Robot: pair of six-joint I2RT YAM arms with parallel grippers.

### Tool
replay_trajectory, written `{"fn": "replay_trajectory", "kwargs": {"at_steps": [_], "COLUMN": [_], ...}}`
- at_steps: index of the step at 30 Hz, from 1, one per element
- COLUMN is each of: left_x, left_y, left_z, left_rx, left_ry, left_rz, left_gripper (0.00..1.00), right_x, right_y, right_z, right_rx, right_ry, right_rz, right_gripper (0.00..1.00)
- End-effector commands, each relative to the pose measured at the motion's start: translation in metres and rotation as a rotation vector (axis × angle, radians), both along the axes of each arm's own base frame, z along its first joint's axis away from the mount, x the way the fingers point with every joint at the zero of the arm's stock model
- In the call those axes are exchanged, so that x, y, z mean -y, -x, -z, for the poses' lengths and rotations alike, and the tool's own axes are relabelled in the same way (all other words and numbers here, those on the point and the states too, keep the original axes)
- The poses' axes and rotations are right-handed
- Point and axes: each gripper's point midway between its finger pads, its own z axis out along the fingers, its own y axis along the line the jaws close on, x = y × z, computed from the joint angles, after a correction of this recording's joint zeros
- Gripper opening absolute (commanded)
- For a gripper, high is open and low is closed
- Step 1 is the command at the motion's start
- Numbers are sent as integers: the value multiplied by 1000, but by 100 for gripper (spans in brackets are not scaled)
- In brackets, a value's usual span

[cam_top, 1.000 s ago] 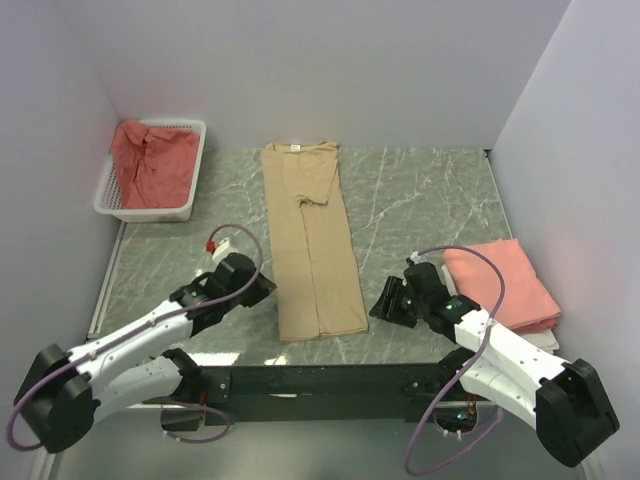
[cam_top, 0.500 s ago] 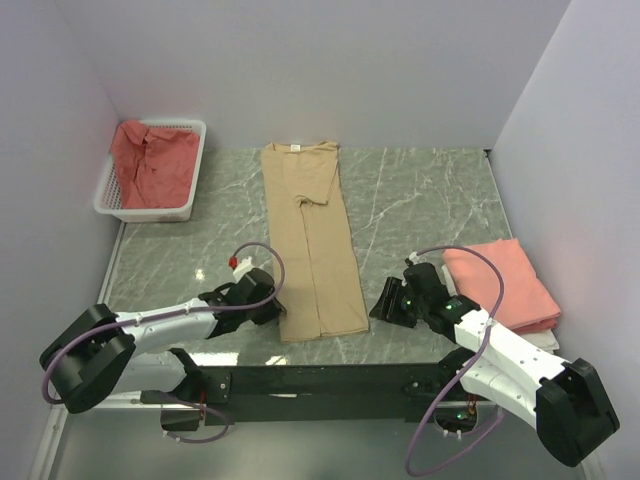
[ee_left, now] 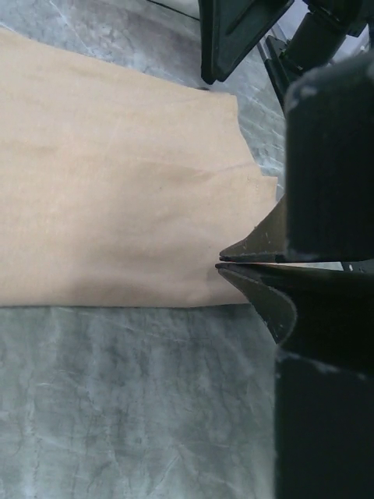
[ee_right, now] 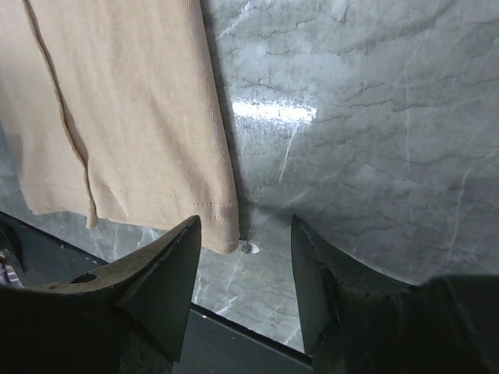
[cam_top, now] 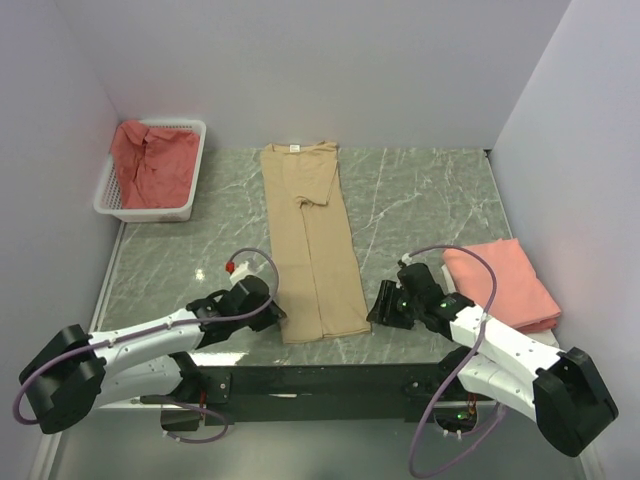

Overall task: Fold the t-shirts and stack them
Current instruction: Fold the tshirt

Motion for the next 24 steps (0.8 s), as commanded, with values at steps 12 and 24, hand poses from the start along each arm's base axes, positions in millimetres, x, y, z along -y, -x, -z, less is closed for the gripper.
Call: {"fn": "replay_trajectory", "kwargs": {"at_steps": [12, 24], "left_x": [11, 9], "left_y": [56, 57], "left_z": [34, -6], "left_rx": [-123, -83], "left_ry": [-85, -53], "left_rz": [115, 110], "left_gripper": [7, 29], "right_x": [-14, -9], "right_y": [-2, 12], "right_z": [-3, 3], "right_rx": [18, -21], "right_ry": [19, 54], "right_rz": [-44, -61], "right_gripper": [53, 31]}}
